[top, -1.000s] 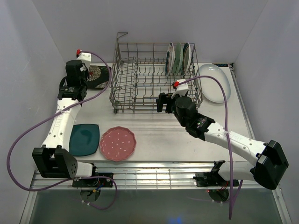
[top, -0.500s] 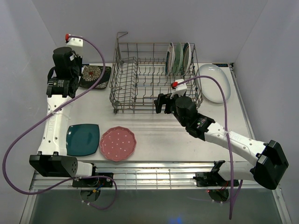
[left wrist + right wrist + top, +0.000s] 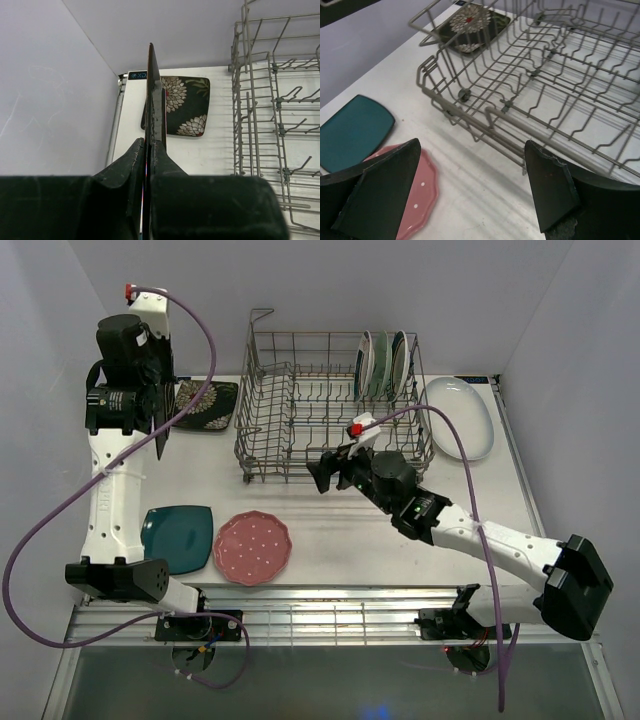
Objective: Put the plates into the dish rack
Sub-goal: Pick up the plate from the corner of the board.
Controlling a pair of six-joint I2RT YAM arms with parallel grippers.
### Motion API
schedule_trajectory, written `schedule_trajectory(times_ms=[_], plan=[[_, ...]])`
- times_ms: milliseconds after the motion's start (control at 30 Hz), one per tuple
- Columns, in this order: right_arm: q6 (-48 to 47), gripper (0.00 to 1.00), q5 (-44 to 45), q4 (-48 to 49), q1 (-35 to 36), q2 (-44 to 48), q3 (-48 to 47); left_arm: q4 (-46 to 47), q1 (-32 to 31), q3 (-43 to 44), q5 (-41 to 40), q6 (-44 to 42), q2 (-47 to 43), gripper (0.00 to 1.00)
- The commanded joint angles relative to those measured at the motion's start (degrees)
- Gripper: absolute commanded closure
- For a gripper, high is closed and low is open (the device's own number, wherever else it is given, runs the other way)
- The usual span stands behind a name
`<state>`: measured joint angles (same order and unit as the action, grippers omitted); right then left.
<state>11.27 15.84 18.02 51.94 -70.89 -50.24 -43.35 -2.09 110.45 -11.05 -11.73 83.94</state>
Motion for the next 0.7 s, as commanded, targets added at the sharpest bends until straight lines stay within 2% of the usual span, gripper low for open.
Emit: schedule_trajectory(times_ms=[0,400,667], plan=[[-3.35,0.10,-2.66,5.71,4.03,-2.66,-2.14,5.12,0.24,5.21,1.56,1.18,-1.50,1.00],[-7.84,0.10,-6.60,14.31,13.09,-18.66,-16.55,4.68,0.24,1.70,2.79,8.03,-2.55,1.00],[-8.02,0.10,-10.30,20.73,14.50,-27.10,-23.93,6.61,0.24,-3.49,2.00,11.20,-3.53,1.00]])
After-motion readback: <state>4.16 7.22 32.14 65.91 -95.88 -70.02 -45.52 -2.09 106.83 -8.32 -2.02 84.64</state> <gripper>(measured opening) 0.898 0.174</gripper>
